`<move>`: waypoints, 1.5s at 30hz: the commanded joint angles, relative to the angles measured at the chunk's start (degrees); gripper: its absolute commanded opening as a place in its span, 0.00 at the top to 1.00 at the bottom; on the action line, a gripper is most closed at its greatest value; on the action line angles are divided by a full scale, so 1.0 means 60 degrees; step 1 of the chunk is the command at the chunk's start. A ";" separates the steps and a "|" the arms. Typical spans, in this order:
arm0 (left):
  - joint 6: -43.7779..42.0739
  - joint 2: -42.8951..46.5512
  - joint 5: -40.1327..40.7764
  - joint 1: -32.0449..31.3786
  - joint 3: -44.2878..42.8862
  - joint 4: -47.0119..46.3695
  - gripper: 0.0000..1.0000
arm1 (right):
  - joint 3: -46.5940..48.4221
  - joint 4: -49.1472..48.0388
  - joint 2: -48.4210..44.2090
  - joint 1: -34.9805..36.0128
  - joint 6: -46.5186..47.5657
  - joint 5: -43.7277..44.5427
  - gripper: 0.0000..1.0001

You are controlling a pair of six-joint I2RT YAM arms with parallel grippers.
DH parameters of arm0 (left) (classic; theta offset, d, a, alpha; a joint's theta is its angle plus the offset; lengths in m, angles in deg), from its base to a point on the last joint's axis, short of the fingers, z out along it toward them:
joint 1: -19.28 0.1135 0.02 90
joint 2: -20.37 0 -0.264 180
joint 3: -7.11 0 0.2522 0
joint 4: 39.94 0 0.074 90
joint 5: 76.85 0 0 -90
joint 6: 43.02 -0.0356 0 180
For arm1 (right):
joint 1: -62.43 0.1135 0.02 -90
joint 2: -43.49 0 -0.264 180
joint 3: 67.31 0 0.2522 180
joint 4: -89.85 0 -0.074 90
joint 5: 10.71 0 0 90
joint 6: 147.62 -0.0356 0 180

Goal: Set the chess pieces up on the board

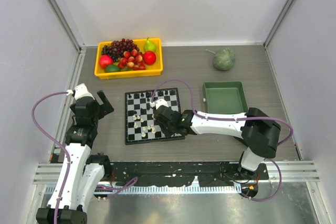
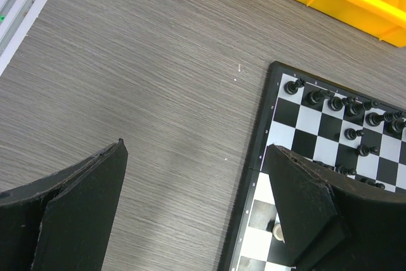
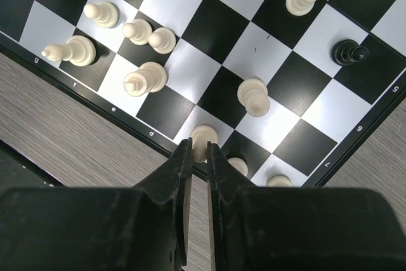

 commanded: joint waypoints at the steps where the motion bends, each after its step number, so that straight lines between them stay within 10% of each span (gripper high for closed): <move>1: -0.0024 0.0027 -0.0062 0.0055 0.0004 -0.0355 0.01 | -0.0006 -0.0302 0.0024 0.0088 -0.0100 -0.0028 0.86; 25: -0.0024 0.0100 -0.0047 0.0055 0.0048 -0.0311 0.01 | 0.0593 -0.0171 -0.0769 -0.0292 0.0120 0.0719 0.54; 45: -0.0068 0.0057 0.0012 0.0070 0.0062 -0.0325 0.01 | 0.1312 0.0269 0.0566 -0.0922 0.0134 0.0235 0.64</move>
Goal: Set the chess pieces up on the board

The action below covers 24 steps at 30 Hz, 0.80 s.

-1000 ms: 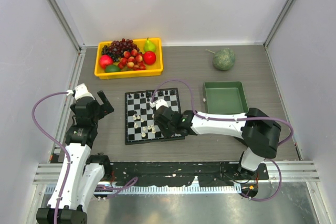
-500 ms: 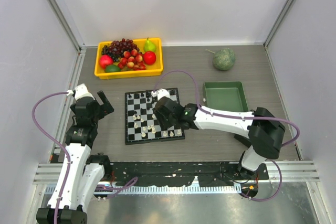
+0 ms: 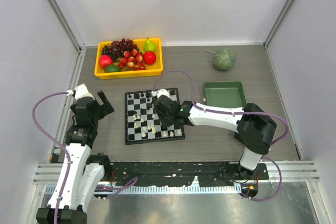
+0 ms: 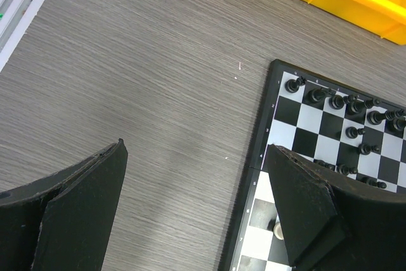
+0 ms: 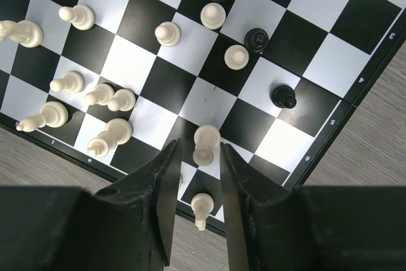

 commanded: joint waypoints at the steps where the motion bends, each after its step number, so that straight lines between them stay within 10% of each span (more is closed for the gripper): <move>1: -0.0064 0.0060 0.0026 0.0070 0.0004 -0.0343 0.01 | 0.0376 -0.0044 0.0049 -0.0055 0.0069 -0.0064 0.66; 24: -0.0035 -0.0013 -0.0106 0.0085 -0.0113 -0.0358 0.01 | 0.0449 -0.0117 -0.0097 -0.0026 0.0288 -0.0283 0.85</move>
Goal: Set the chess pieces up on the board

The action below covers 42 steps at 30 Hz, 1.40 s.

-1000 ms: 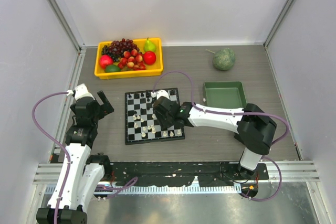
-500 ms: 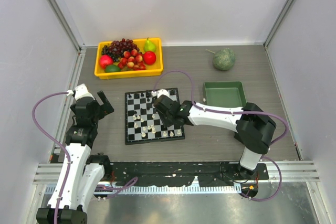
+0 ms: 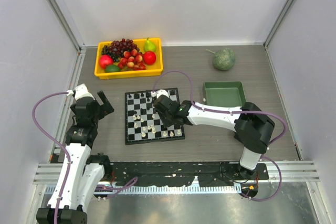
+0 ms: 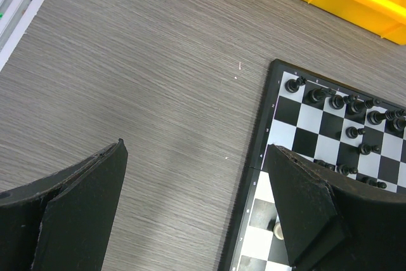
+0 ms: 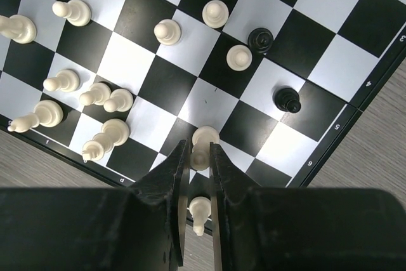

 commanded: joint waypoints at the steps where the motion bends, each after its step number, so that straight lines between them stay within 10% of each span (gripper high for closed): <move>1: -0.0039 -0.0006 -0.0102 0.0077 -0.0113 -0.0355 0.01 | 0.0398 -0.0165 -0.0345 0.0061 0.0128 -0.0119 0.85; 42: -0.0038 0.0053 -0.0088 0.0092 0.0019 -0.0340 0.01 | 0.0047 -0.0780 -0.0141 0.1292 -0.0340 -0.0399 0.85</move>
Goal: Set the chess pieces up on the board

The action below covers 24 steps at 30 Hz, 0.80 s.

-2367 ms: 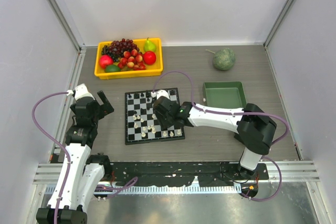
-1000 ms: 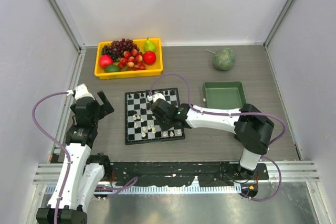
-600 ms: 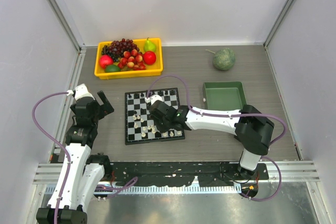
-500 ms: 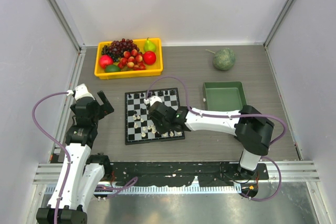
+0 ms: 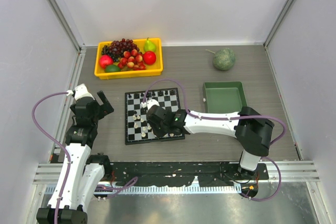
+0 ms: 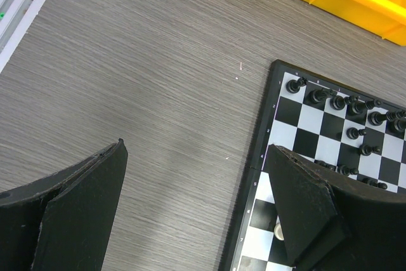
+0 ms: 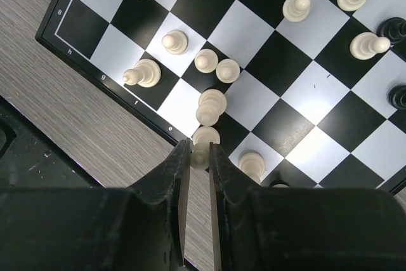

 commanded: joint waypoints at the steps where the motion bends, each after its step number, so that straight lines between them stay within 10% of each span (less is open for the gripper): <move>1: -0.0024 0.0049 -0.0084 0.0055 0.0030 -0.0340 0.01 | 0.0047 -0.0347 -0.0079 0.0086 -0.0184 0.0279 0.85; 24: -0.0024 0.0050 -0.0098 0.0055 0.0059 -0.0355 0.01 | 0.0003 -0.0068 0.0039 0.0145 -0.0242 0.0602 0.85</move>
